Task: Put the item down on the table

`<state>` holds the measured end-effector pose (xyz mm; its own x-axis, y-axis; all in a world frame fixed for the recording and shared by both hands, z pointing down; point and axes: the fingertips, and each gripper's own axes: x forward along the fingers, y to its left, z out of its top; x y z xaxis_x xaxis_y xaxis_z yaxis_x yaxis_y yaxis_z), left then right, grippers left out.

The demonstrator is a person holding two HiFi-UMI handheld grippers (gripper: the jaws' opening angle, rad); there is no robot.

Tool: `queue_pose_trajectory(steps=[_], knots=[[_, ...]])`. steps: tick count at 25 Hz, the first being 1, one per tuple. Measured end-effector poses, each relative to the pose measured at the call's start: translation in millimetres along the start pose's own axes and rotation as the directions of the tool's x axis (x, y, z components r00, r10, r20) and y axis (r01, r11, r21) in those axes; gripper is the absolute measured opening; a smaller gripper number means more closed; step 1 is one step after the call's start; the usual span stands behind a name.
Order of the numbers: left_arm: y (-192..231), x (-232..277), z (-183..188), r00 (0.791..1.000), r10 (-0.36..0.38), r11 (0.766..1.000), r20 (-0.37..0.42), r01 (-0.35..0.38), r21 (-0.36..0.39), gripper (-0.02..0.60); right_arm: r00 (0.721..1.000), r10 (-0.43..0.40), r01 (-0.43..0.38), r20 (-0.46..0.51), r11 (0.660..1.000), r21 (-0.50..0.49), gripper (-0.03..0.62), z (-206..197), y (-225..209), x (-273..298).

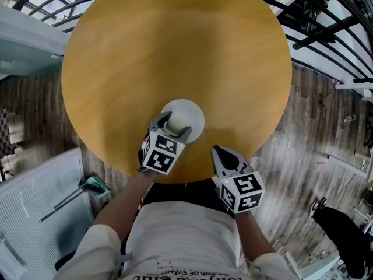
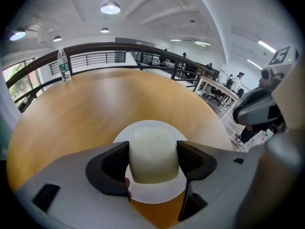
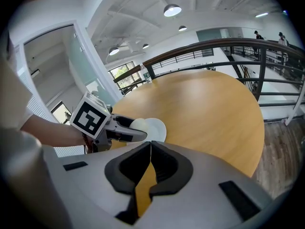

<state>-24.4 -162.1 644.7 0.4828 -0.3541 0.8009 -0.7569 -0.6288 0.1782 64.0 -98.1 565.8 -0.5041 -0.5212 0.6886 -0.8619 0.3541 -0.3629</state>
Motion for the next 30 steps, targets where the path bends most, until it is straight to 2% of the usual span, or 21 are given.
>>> queue_pose_trajectory(steps=[23,30], knots=[[-1,27,-2,0.996,0.028,0.999,-0.084,-0.026,0.026,0.321,1.000,-0.009,0.009,-0.012,1.000,0.020,0.026,-3,-13,3],[-1,29,-4,0.992,0.064,0.995,-0.110,-0.055,0.083,0.321,1.000,-0.007,0.007,-0.008,1.000,0.025,0.026,0,-13,4]])
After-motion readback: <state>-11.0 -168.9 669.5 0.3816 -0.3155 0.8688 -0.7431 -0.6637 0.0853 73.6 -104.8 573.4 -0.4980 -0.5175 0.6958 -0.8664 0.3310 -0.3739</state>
